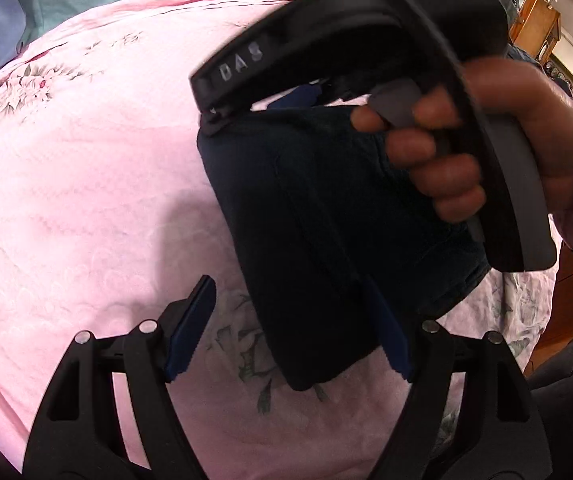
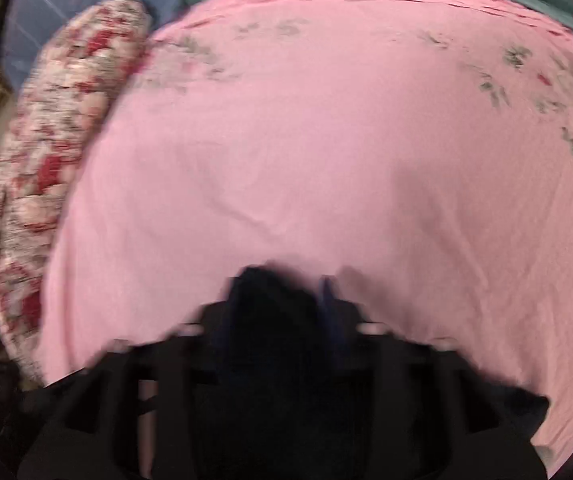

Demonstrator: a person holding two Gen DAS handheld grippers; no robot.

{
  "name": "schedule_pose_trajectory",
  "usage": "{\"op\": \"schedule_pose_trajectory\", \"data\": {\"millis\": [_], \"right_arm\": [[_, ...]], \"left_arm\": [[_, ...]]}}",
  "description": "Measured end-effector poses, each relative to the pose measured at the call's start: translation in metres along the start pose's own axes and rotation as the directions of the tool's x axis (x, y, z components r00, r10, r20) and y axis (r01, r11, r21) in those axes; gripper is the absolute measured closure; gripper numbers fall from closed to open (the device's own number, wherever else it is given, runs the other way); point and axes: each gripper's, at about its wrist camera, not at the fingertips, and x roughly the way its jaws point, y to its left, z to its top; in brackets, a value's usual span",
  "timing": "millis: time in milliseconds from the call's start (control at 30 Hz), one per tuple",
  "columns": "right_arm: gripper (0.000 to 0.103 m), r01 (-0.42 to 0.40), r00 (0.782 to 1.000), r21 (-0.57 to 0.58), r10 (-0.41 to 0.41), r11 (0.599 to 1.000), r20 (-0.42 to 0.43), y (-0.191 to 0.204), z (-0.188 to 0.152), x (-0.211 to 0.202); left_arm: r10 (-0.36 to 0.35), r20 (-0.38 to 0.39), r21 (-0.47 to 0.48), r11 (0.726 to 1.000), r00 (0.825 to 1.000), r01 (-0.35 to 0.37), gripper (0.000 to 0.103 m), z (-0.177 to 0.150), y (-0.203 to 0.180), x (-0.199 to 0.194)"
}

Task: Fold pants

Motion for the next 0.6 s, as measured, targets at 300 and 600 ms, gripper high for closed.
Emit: {"op": "schedule_pose_trajectory", "data": {"millis": [300, 600], "right_arm": [[0.042, -0.066, 0.975, 0.068, 0.050, 0.996, 0.217, -0.027, -0.006, -0.098], [0.038, -0.021, 0.964, 0.174, -0.027, 0.984, 0.266, -0.090, -0.088, -0.173]], "left_arm": [[0.060, 0.068, 0.040, 0.997, 0.996, -0.062, 0.024, 0.023, 0.003, -0.031], [0.071, 0.083, -0.087, 0.994, 0.994, -0.064, 0.023, 0.079, 0.037, -0.025]]}}
